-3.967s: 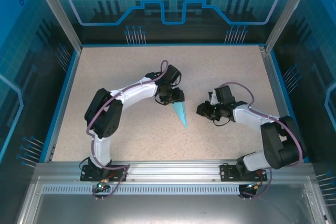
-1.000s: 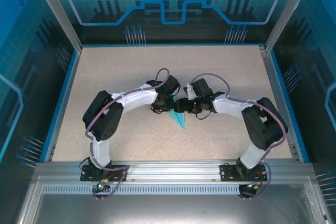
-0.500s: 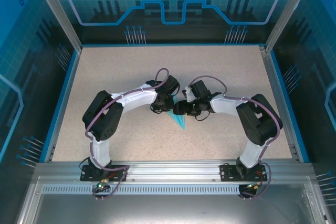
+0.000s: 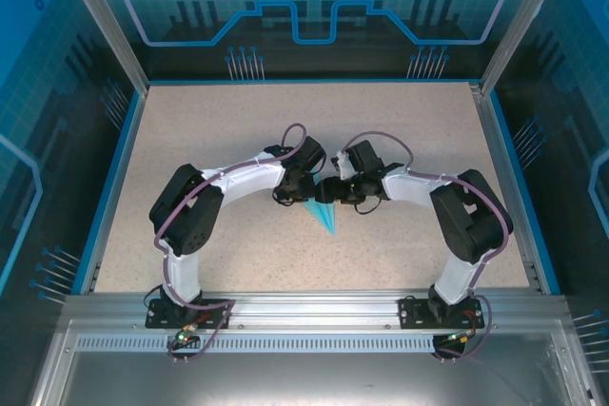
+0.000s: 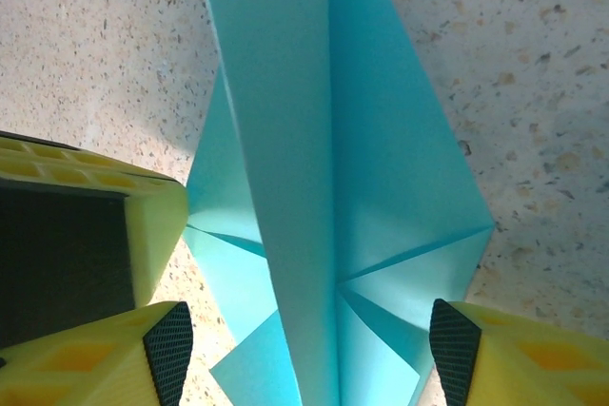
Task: Fold a paper plane with a square sheet of paper (pick it up from the middle)
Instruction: Turn over a paper plane at the center of the table.
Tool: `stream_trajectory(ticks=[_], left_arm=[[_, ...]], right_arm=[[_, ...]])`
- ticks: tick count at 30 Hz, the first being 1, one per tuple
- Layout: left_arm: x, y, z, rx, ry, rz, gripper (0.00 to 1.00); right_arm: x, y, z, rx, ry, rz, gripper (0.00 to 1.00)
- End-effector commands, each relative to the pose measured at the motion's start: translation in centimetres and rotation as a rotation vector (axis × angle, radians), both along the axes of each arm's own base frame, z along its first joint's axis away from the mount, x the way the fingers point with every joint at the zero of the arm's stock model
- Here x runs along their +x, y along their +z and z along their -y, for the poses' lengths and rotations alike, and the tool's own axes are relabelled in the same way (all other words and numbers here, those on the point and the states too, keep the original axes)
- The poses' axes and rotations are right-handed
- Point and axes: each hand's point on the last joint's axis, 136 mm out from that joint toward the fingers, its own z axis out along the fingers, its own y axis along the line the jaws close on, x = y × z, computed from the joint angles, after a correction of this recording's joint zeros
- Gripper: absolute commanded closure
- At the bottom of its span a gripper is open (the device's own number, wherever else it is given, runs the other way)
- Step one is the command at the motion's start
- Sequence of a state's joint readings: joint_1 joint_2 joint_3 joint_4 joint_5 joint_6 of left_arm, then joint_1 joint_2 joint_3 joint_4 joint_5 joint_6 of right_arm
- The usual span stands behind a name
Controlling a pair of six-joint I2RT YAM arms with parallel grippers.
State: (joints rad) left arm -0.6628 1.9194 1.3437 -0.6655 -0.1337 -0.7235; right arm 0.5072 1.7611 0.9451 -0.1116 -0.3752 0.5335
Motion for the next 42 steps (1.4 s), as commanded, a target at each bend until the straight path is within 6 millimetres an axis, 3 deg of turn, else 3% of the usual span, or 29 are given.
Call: stream_trajectory(ticks=[1,11,12,18,34,40,42], left_arm=[[-0.1,1.0,-0.1,-0.029,-0.013,0.010,0.92],[0.1,1.0,0.1,-0.035,-0.014,0.010,0.92],[0.1,1.1,0.1,-0.036,-0.013,0.012,0.92],[0.0,1.0,0.1,-0.036,-0.013,0.012,0.91],[0.0,1.0,0.1,-0.041,-0.012,0.009,0.91],[-0.1,0.9,0.0,-0.040,-0.010,0.007,0.91],[-0.1,0.8,-0.1,-0.038,-0.008,0.008,0.91]], right_arm=[[-0.3,-0.4,-0.3,0.026,0.020,-0.017,0.30],[-1.7,0.6,-1.0,0.092,0.037,-0.029,0.31],[-2.5,-0.2,-0.6,0.082,0.035,-0.049,0.31],[-3.2,-0.1,-1.0,0.073,0.041,-0.049,0.32],[-3.2,-1.5,-0.4,-0.095,0.018,0.006,0.55],[-2.3,-0.9,-0.2,-0.179,-0.014,0.056,0.51],[-2.3,-0.5,-0.4,-0.185,-0.016,0.066,0.54]])
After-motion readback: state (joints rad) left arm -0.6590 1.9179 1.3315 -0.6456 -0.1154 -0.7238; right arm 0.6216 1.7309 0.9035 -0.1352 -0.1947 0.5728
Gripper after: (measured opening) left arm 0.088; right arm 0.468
